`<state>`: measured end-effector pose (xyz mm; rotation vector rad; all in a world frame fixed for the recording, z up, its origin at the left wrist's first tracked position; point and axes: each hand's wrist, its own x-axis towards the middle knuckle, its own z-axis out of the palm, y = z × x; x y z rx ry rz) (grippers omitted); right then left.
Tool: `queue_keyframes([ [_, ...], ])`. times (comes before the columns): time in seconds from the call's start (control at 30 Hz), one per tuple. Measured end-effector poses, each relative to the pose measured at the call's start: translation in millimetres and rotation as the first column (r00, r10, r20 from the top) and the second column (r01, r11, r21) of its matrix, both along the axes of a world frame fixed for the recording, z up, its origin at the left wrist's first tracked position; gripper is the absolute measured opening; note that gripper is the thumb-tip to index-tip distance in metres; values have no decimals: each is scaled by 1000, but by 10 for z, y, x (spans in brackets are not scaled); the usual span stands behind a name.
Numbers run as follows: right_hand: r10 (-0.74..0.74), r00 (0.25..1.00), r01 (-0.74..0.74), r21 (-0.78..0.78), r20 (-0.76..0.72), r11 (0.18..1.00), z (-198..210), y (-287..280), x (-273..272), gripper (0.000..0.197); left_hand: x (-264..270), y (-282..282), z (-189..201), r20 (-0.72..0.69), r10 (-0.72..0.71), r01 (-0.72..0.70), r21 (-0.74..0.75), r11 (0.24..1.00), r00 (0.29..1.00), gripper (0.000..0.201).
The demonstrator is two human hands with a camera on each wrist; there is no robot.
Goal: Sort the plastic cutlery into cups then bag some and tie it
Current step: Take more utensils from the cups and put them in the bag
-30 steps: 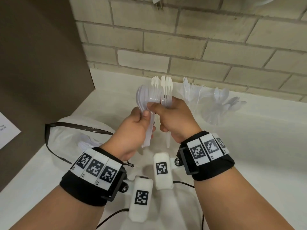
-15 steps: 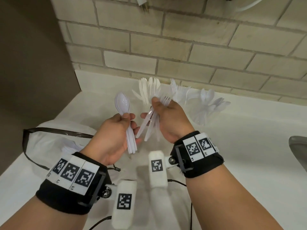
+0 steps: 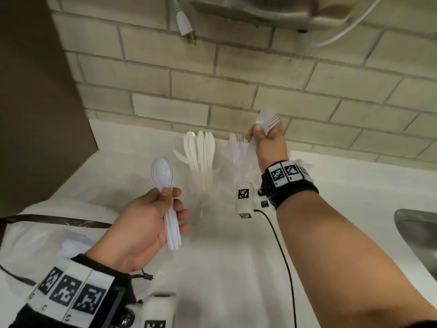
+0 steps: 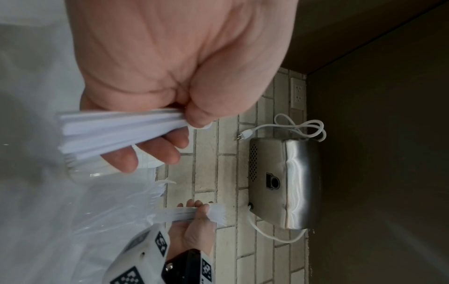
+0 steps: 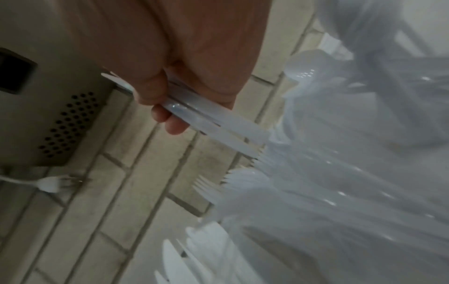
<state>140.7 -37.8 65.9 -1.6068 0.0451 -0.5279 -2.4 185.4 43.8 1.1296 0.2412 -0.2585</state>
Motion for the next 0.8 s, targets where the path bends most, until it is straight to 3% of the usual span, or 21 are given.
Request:
queue_keyframes([
  [0.13, 30, 995, -22, 80, -91, 997, -241, -23, 106, 24, 41, -14, -25, 0, -9, 9, 13, 1000, 1000, 20],
  [0.23, 19, 982, -1, 95, -189, 995, -326, -45, 130, 45, 51, -37, -44, -3, -19, 19, 23, 1000, 1000, 21],
  [0.37, 16, 986, -11, 29, -164, 1000, -258, -21, 75, 53, 52, -85, -46, -19, -37, 37, 47, 998, 999, 22],
  [0.53, -54, 995, 42, -140, -85, 989, -13, 46, -125, 39, 57, -131, 3, -19, -67, 69, 102, 992, 998, 23],
  [0.7, 137, 975, -176, -225, -176, 958, 190, 299, -668, 15, 26, -215, 81, -6, -113, 112, 215, 970, 994, 25],
  [0.8, 320, 900, -396, -249, -297, 884, 212, 419, -1005, 31, -16, -271, 97, 29, -200, 180, 324, 929, 979, 31],
])
